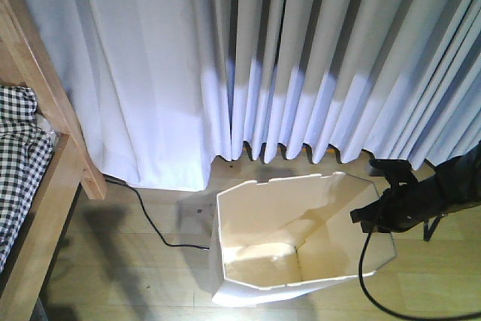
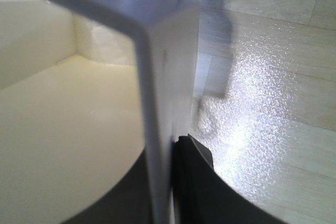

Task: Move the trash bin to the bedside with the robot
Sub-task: 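Carry the bin to the floor beside the bed frame near the curtains, then lower the bin onto the floor with the right gripper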

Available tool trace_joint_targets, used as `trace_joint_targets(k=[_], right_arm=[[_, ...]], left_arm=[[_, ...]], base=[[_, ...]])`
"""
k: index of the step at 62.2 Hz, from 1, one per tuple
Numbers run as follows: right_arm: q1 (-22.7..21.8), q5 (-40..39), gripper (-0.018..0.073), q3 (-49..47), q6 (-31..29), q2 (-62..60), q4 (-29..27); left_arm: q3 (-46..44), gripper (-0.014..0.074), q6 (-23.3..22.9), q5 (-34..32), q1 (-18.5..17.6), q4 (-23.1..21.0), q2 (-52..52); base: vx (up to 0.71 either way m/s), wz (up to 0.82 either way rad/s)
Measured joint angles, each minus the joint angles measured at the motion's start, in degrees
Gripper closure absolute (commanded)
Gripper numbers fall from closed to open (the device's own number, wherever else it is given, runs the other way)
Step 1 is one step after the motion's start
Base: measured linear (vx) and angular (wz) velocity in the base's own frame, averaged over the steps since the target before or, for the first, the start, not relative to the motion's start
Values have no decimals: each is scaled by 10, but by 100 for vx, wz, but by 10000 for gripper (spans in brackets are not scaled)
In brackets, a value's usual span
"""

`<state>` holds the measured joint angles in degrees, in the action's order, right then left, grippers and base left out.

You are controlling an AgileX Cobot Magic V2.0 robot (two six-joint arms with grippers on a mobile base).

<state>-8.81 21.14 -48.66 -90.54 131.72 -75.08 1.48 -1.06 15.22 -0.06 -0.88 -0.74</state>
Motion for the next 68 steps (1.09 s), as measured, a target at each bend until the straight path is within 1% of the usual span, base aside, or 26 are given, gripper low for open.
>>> trace_joint_targets(k=[8,13,20,29,36,56,68], right_arm=[[0,-3,564,-40,10,43,-5],[0,-15,564,-67,35,70,-2],[0,-36,562,-106,70,107,17],[0,-58,559,-162,103,163,56],[-1,-60,559,-199,130,208,81],[0,-30,550,-312,188,323,165],[0,-12,546,-381,234,376,219]], left_arm=[[0,603,0,0,0,0,0],[0,603,0,0,0,0,0],[0,603,0,0,0,0,0],[0,603,0,0,0,0,0],[0,603,0,0,0,0,0],[0,603,0,0,0,0,0],[0,603,0,0,0,0,0]], base=[[0,0],[0,0],[0,0],[0,0],[0,0],[0,0],[0,0]])
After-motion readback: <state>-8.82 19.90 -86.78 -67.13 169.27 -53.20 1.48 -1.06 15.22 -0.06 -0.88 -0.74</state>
